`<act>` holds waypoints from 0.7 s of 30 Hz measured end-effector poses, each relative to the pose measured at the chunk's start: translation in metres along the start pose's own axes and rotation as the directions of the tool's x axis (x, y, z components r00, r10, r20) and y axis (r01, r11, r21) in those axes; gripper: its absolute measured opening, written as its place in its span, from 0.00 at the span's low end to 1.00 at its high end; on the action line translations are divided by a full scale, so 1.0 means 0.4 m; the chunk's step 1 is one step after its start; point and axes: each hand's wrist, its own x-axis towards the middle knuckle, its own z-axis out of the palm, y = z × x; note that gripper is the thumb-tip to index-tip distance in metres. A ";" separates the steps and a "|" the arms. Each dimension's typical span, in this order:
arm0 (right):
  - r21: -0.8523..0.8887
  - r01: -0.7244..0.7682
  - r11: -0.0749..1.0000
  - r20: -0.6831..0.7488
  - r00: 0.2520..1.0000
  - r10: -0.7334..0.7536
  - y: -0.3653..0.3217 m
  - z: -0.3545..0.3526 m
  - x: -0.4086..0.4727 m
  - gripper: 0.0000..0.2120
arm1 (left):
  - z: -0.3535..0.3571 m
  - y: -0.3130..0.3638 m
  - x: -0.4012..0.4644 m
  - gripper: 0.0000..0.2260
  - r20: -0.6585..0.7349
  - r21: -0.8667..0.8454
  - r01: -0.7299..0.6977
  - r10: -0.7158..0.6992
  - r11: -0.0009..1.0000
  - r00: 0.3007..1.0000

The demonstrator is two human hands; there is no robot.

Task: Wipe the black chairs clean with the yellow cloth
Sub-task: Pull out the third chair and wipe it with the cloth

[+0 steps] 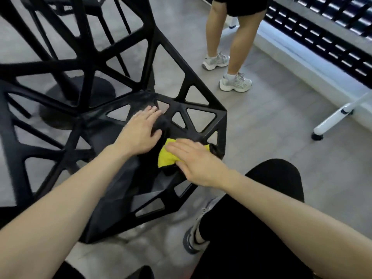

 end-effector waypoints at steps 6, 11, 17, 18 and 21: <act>-0.065 -0.189 0.980 -0.043 0.981 0.187 0.078 -0.029 0.103 0.23 | -0.023 0.027 -0.292 0.67 0.205 0.178 -0.063 0.026 0.982 0.978; -0.010 -0.222 0.975 -0.041 0.974 0.222 -0.001 0.019 0.102 0.27 | 0.006 0.057 -0.414 0.63 0.069 0.354 -0.016 -0.010 0.935 0.998; -0.212 -0.008 0.977 0.121 0.992 0.035 0.079 -0.038 0.178 0.28 | -0.016 0.051 -0.406 0.62 -0.139 0.419 0.128 -0.076 0.899 0.987; -0.252 0.001 0.968 0.100 0.995 0.025 0.104 -0.042 0.195 0.31 | -0.022 0.040 -0.401 0.62 -0.160 0.416 0.171 -0.114 0.893 0.981; -0.096 -0.190 0.977 0.022 0.981 0.193 0.089 -0.040 0.201 0.30 | -0.046 0.015 -0.387 0.63 -0.188 0.392 0.278 -0.219 0.877 0.957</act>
